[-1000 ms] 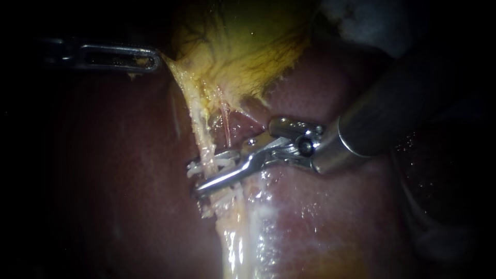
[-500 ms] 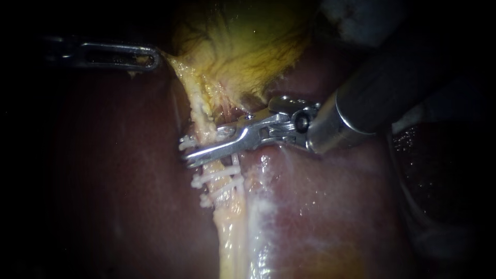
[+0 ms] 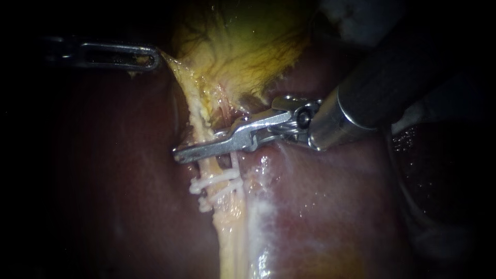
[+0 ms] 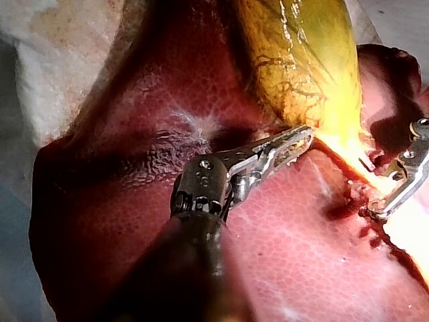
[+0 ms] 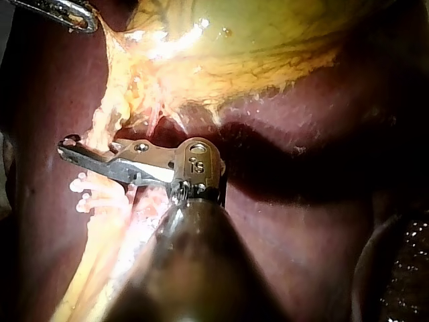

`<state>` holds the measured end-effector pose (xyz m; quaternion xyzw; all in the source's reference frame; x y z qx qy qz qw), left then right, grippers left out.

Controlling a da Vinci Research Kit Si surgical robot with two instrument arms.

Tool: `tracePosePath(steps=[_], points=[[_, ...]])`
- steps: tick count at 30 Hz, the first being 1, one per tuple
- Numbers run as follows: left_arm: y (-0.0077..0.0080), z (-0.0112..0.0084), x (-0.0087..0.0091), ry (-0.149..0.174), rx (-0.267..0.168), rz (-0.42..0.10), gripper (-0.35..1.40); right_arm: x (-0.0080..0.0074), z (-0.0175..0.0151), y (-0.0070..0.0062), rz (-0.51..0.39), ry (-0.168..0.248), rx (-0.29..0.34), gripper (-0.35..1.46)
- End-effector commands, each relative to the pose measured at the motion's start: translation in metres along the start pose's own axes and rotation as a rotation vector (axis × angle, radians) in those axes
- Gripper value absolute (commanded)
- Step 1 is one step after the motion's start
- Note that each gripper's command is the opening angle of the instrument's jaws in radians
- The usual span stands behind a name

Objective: Clipping third clip left tube

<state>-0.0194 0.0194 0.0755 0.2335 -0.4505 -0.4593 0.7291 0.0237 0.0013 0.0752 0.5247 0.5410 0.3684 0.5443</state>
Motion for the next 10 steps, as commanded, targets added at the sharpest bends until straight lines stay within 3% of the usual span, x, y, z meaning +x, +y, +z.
tracePosePath(steps=[1, 10], points=[[0.0, 0.0, 0.0, 0.0, 0.0, 0.0, -0.35, -0.0003, 0.0002, 0.0001, -0.003, -0.002, 0.002, -0.35], [0.0, 0.0, 0.0, 0.0, 0.0, 0.0, -0.35, -0.0006, 0.0001, 0.0005, -0.005, -0.003, 0.002, -0.35]])
